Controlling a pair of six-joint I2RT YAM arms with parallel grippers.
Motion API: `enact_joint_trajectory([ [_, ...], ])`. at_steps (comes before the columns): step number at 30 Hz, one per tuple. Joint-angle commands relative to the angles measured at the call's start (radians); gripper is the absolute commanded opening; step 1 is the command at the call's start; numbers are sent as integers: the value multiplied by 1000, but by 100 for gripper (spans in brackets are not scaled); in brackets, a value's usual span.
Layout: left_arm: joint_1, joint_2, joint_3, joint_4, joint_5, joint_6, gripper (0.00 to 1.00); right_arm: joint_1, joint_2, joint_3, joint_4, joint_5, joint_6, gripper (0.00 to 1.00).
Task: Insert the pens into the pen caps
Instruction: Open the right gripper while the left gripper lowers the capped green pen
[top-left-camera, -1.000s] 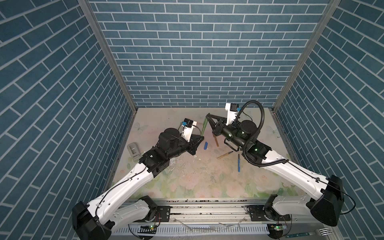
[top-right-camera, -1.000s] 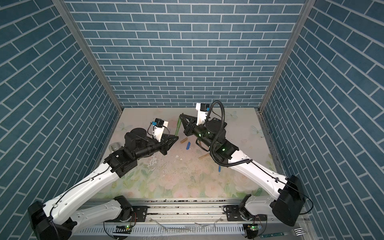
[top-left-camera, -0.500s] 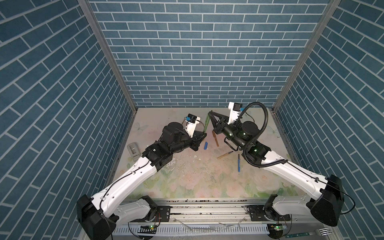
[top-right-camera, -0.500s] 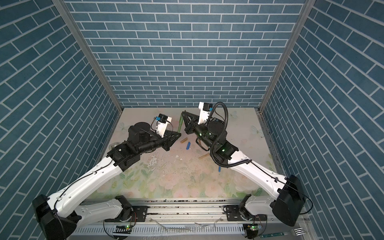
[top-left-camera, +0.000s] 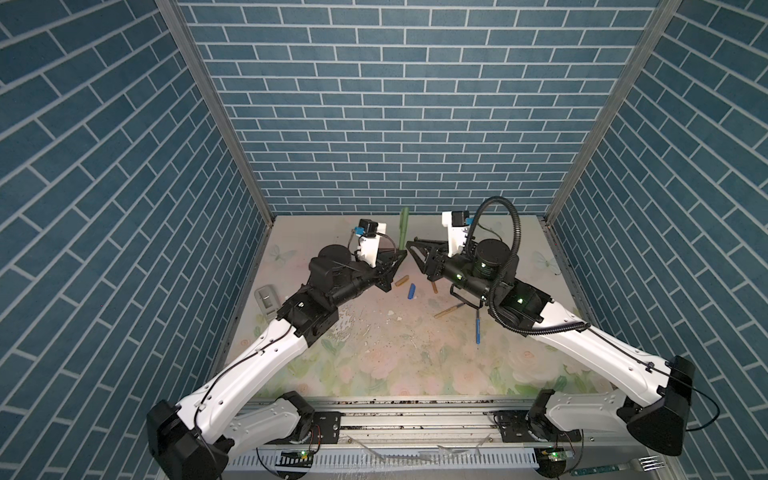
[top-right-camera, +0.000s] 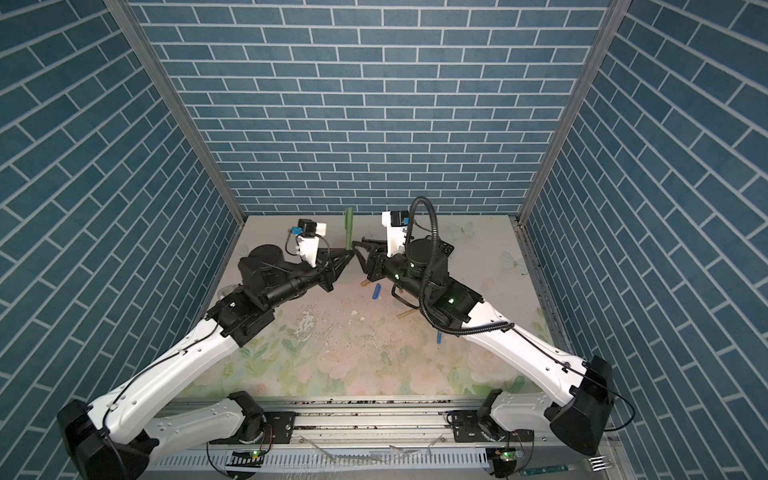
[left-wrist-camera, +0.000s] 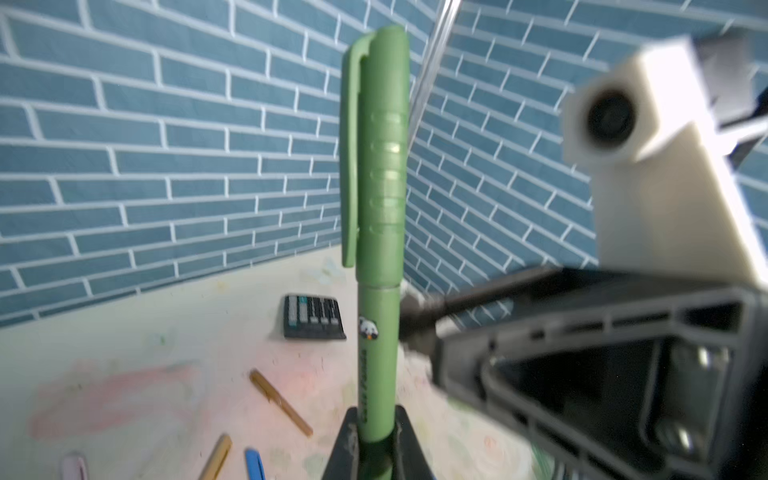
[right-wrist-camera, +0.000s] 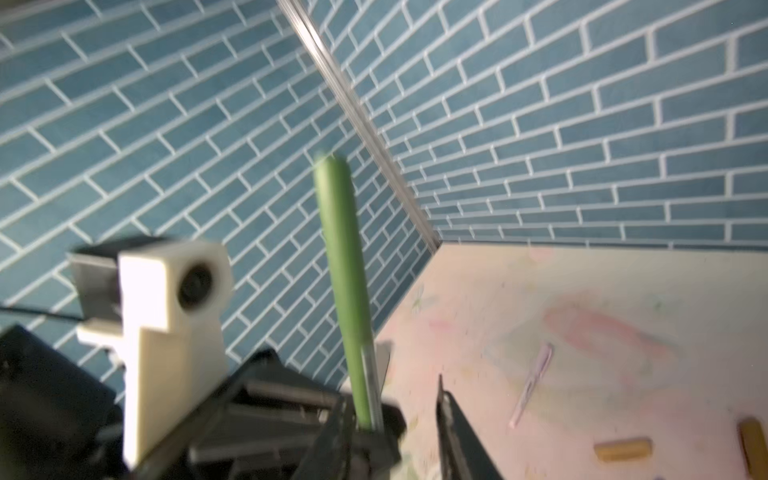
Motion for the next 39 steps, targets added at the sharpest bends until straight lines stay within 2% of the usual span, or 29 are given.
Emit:
enact_joint_trajectory([
  [1, 3, -46, -93, 36, -36, -38, 0, 0, -31, 205, -283, -9, -113, 43],
  [5, 3, -132, -104, -179, -78, -26, 0, 1, -61, 316, -499, 51, -186, 44],
  [12, 8, -268, -95, -455, -290, -81, 0, -4, -185, 126, -652, 235, -161, 44],
  [17, 8, -289, -59, -616, -419, -163, 0, -12, -255, -29, -690, 364, -86, 44],
  [20, 8, -284, -36, -667, -491, -205, 0, -32, -270, -77, -631, 418, -62, 44],
  [21, 9, -276, -28, -667, -511, -201, 0, -49, -264, -83, -613, 427, -56, 44],
  [23, 25, -230, 3, -670, -539, -167, 0, -109, -213, -54, -603, 359, -72, 44],
  [26, 116, -113, 40, -666, -446, -118, 0, -208, -110, 15, -627, 242, -116, 43],
  [31, 411, 88, 24, -599, -162, -150, 0, -337, 58, 53, -621, 104, -156, 41],
  [32, 441, 128, 30, -590, -122, -150, 0, -358, 80, 47, -614, 78, -144, 40],
  [34, 469, 234, 53, -580, -104, -134, 0, -405, 122, 24, -584, -6, -139, 40],
  [39, 467, 546, 162, -610, -64, -78, 0, -477, 201, -2, -540, -74, -125, 39],
])
